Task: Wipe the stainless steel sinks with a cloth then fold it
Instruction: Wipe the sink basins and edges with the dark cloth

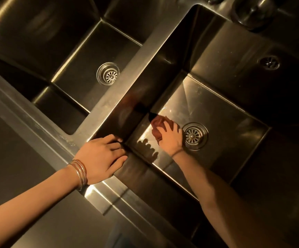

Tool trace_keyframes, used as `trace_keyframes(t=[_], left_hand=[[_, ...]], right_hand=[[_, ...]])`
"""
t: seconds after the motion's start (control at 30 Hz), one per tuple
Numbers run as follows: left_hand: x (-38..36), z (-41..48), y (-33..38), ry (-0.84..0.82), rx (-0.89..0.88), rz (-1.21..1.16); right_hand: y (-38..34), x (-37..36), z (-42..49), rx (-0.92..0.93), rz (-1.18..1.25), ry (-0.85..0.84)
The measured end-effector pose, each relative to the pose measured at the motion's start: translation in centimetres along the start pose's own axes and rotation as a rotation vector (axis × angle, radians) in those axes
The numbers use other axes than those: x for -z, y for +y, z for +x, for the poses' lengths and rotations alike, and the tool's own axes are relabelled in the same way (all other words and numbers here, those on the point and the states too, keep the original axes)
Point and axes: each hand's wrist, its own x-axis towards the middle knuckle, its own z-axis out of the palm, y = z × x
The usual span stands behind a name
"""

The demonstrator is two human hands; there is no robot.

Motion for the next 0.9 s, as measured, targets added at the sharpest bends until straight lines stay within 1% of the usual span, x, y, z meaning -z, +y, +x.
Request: trace_keyframes(t=[0.03,0.07,0.13,0.17,0.2,0.23,0.27,0.3,0.33,0.4,0.43,0.47,0.53,0.6,0.67,0.7,0.8,0.87,0.9], left_hand=[[0.0,0.0,0.0,0.001,0.006,-0.003],[0.1,0.1,0.0,0.001,0.008,-0.005],[0.1,0.1,0.0,0.007,0.005,0.001],[0.1,0.1,0.0,0.006,0.004,0.005],[0.2,0.1,0.0,0.002,0.003,0.004],[0.2,0.0,-0.1,-0.003,-0.005,0.003],[0.1,0.0,-0.1,-0.019,-0.013,0.002],[0.0,-0.2,-0.2,-0.033,-0.020,0.001],[-0.1,-0.3,-0.2,-0.039,-0.025,0.005],[0.1,0.0,-0.1,-0.022,-0.073,0.035],[0.8,0.6,0.0,-0.002,-0.117,0.057],[1.7,1.6,0.1,0.037,-0.161,0.077],[3.8,4.2,-0.3,0.147,-0.205,0.099],[5.7,7.4,-1.3,0.234,-0.151,0.143],[6.5,10.1,-2.6,0.272,-0.046,0.190],[6.7,11.3,-2.9,0.270,-0.002,0.199],[7.1,14.0,-3.4,0.251,0.077,0.232],[7.3,15.1,-4.0,0.260,0.100,0.228],[7.3,15.4,-4.2,0.255,0.108,0.219]], right_hand=[[-1.1,-1.4,-1.0,0.046,0.021,-0.063],[-2.7,-2.6,-2.1,0.136,0.062,-0.109],[-5.5,-4.0,-3.1,0.193,0.067,-0.225],[-5.9,-4.4,-2.7,0.198,0.061,-0.209],[-6.4,-4.3,-1.2,0.311,-0.015,-0.218],[-7.0,-3.7,0.5,0.469,-0.168,-0.096],[-7.1,-2.5,1.5,0.539,-0.134,-0.072],[-6.4,-1.6,2.4,0.515,-0.096,-0.073],[-4.9,-0.7,3.6,0.445,-0.040,0.003],[-1.2,1.0,5.1,0.228,0.002,0.153],[0.8,1.6,5.7,0.086,0.060,0.184],[2.8,2.3,6.1,-0.040,0.097,0.189],[6.6,4.5,7.1,-0.245,0.223,0.099],[8.3,5.6,6.7,-0.366,0.332,0.008],[7.4,5.0,5.6,-0.352,0.353,-0.036],[7.0,4.3,4.9,-0.339,0.302,-0.040],[5.0,2.3,3.5,-0.321,0.154,0.074],[3.4,1.8,4.0,-0.194,0.067,0.109],[2.8,1.9,4.4,-0.079,0.042,0.080]])
